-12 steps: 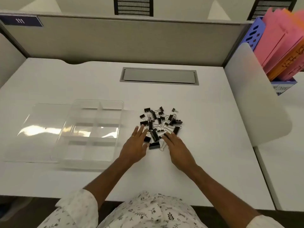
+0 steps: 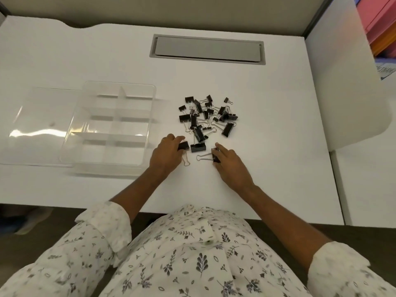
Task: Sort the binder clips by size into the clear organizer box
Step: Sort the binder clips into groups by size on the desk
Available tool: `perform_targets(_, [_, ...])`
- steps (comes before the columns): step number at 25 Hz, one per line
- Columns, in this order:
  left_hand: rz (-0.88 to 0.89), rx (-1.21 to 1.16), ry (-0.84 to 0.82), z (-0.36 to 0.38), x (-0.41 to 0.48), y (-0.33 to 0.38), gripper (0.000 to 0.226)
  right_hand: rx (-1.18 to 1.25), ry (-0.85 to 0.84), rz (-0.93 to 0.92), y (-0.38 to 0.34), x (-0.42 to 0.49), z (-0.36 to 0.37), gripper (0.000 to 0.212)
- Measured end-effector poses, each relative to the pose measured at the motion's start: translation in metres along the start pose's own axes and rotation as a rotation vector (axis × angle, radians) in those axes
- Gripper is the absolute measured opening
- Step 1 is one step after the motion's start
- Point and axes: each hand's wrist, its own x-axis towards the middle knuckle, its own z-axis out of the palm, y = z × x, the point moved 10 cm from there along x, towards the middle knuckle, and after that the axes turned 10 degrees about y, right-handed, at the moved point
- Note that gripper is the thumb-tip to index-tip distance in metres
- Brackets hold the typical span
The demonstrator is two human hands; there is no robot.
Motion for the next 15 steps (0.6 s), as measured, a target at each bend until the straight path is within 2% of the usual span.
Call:
perform_targets(4, [0.001,0.059,0.046,-0.004,-0.01,-0.001,0.048,0.071,0.021,0.025,0.009,-0.024,-0.013,0.044])
perform_targets(6, [-0.032,0.008,0.071,-0.006,-0.016,-0.004,0.045,0.109,0.032,0.051,0.019,-0.039,-0.02,0.044])
perform_targets(12, [-0.128,-0.325,0.025,0.01,-0.028,0.02,0.027,0.194,0.229,0.315,0.071,-0.085,-0.067,0.038])
perform_targets(15, [-0.226,-0.629,-0.055,0.029,-0.026,0.057,0.023,0.274,0.385,0.451,0.105,-0.101,-0.095,0.035])
